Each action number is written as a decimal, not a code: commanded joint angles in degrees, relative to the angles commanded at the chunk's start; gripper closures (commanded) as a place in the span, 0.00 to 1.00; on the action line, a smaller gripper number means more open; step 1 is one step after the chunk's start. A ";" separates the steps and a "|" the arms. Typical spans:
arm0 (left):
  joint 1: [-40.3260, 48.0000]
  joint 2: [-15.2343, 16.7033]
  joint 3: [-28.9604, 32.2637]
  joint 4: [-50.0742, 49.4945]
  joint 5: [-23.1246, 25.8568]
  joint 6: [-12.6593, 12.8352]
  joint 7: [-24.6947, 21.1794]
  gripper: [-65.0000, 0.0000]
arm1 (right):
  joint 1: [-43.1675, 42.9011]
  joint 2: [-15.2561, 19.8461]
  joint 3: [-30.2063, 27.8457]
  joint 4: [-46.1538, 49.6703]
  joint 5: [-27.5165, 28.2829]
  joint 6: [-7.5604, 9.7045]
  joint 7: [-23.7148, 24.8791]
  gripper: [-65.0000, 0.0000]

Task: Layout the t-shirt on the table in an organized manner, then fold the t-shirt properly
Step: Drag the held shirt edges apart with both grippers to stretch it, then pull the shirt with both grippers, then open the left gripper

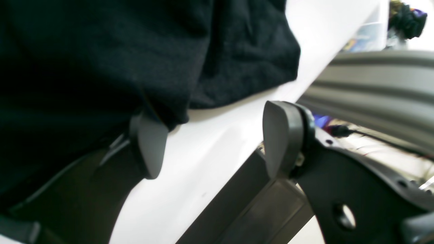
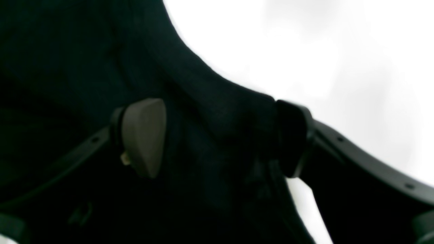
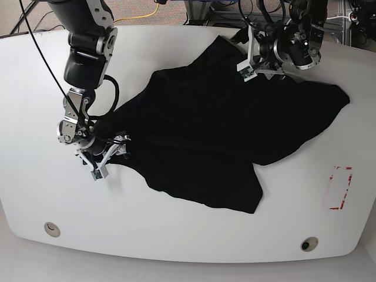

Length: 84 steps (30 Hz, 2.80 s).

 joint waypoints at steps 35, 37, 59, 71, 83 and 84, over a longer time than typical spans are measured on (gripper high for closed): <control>-2.46 -7.30 2.64 -11.52 14.24 0.00 -5.98 0.96 | -6.59 -1.76 0.18 13.19 1.58 0.00 -4.75 0.88; -2.46 -8.88 2.64 -11.52 14.07 0.00 -5.98 0.96 | -7.56 -1.93 0.18 14.95 1.58 0.00 -5.63 0.88; -6.15 -24.35 -12.22 -20.31 14.07 0.00 -8.09 0.96 | -22.51 -6.95 -0.18 31.38 1.23 0.00 -10.29 0.88; -5.98 -26.29 -13.10 -17.76 13.98 0.00 -7.82 0.73 | -27.43 -7.65 -0.18 39.74 1.23 0.00 -12.92 0.31; -5.98 -26.20 -18.02 -9.85 13.98 0.00 -7.74 0.60 | -29.63 -10.02 -0.26 53.27 1.23 0.00 -13.98 0.04; -5.98 -26.11 -18.37 -8.97 13.98 0.00 -7.74 0.60 | -27.69 -10.02 -0.26 53.01 1.23 0.00 -14.86 0.04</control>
